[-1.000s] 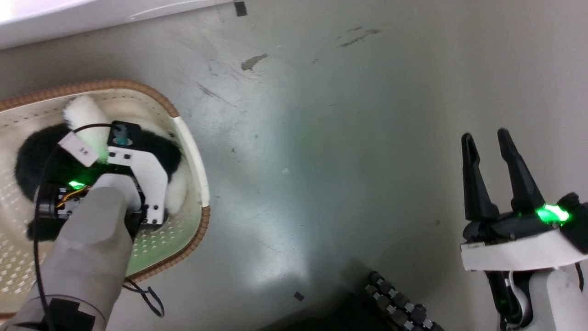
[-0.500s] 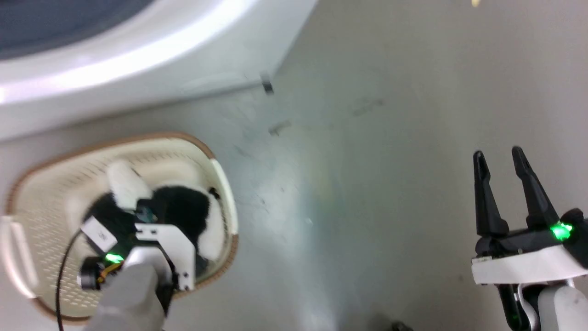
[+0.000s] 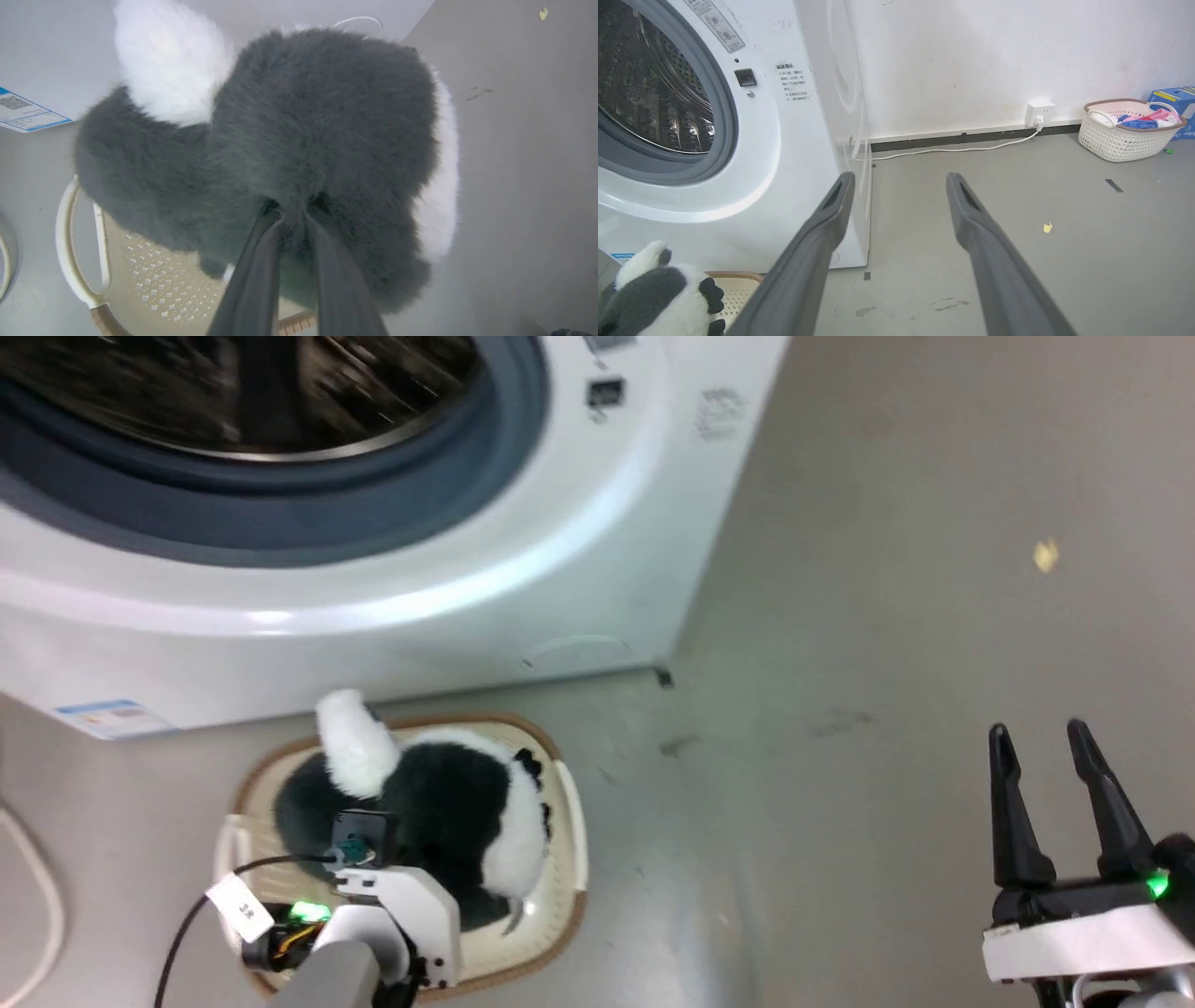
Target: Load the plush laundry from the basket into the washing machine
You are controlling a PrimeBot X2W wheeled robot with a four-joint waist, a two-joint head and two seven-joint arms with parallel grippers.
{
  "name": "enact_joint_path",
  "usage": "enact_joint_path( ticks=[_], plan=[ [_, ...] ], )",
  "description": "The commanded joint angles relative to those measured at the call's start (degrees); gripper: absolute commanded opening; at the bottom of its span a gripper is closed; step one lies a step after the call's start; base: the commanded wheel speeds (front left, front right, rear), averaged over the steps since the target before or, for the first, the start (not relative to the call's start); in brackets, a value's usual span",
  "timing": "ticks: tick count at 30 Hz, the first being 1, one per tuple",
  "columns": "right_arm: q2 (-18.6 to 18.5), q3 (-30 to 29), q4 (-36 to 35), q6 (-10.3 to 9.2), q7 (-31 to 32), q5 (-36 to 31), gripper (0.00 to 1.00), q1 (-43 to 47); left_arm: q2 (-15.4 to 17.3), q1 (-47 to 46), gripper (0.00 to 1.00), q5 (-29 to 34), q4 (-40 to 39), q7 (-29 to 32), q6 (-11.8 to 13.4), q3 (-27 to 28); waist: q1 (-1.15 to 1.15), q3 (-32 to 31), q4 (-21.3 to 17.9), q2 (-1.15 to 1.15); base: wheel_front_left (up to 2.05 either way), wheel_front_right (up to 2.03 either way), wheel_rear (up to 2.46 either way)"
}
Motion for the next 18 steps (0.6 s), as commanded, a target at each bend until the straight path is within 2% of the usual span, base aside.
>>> enact_joint_path(
  ticks=[1, 10, 18],
  plan=[
    [-0.03, -0.14, -0.22, -0.05, -0.25, -0.36, 1.00, 0.58, -0.01, 1.02, 0.00, 0.12, -2.42, -0.70, 0.02, 0.21, 0.01, -3.98, 3.66, 0.00, 0.00, 0.00, 0.00],
    [-0.03, -0.16, -0.53, -0.05, -0.25, -0.78, 1.00, 2.11, 1.07, 11.10, 0.00, 2.66, -26.53, -0.74, 2.74, 6.85, 0.01, -7.52, 5.58, 0.00, 0.00, 0.00, 0.00],
    [-0.03, -0.69, -1.01, -0.05, -0.25, -0.74, 1.00, 1.98, 1.50, 15.02, 0.00, 8.07, -47.69, -0.75, 4.13, 12.43, 0.01, -6.51, 4.27, 0.00, 0.00, 0.00, 0.00]
  ],
)
